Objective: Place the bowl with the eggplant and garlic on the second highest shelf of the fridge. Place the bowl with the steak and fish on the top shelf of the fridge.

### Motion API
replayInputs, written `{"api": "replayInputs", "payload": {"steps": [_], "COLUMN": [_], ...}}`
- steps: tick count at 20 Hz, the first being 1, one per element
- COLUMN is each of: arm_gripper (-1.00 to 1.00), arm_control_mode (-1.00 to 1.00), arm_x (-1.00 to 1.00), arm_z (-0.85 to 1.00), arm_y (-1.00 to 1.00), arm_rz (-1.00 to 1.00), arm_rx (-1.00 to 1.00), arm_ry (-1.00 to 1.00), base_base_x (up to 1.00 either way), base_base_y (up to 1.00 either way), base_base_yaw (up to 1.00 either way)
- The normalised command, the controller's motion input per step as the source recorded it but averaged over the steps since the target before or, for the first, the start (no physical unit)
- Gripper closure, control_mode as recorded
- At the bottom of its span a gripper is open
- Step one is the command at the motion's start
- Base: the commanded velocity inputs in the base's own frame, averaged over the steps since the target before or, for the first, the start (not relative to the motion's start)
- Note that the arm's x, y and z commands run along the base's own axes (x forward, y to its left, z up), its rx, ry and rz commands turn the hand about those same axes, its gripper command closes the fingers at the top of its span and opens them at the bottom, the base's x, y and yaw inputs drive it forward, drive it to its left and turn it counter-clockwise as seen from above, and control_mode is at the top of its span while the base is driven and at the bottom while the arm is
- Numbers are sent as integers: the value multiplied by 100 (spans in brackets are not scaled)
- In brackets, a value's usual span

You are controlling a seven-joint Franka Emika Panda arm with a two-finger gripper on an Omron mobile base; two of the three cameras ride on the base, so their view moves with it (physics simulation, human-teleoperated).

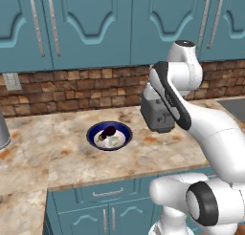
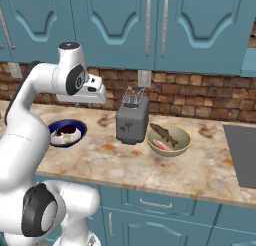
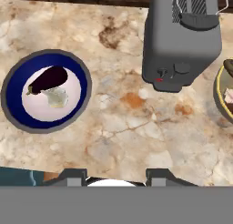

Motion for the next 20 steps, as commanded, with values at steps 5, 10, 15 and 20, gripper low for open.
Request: {"api": "replayInputs", "payload": {"steps": [5, 10, 15, 20], "arm_gripper": [-100, -100, -100, -100], "arm_control_mode": [-100, -100, -100, -100], "arm_x": [-60, -21, 52, 89], "arm_z": [-8, -84, -96, -71], "arm_y": [-21, 72, 78, 23], "arm_rz": [-12, -28, -39, -31], "arm_rx": [9, 21, 10, 0], "arm_ry": [-1, 0, 3, 16], "base_base_x": [0, 0, 0, 0], "base_base_y": [0, 0, 0, 0], "base_base_yaw": [0, 0, 0, 0]}}
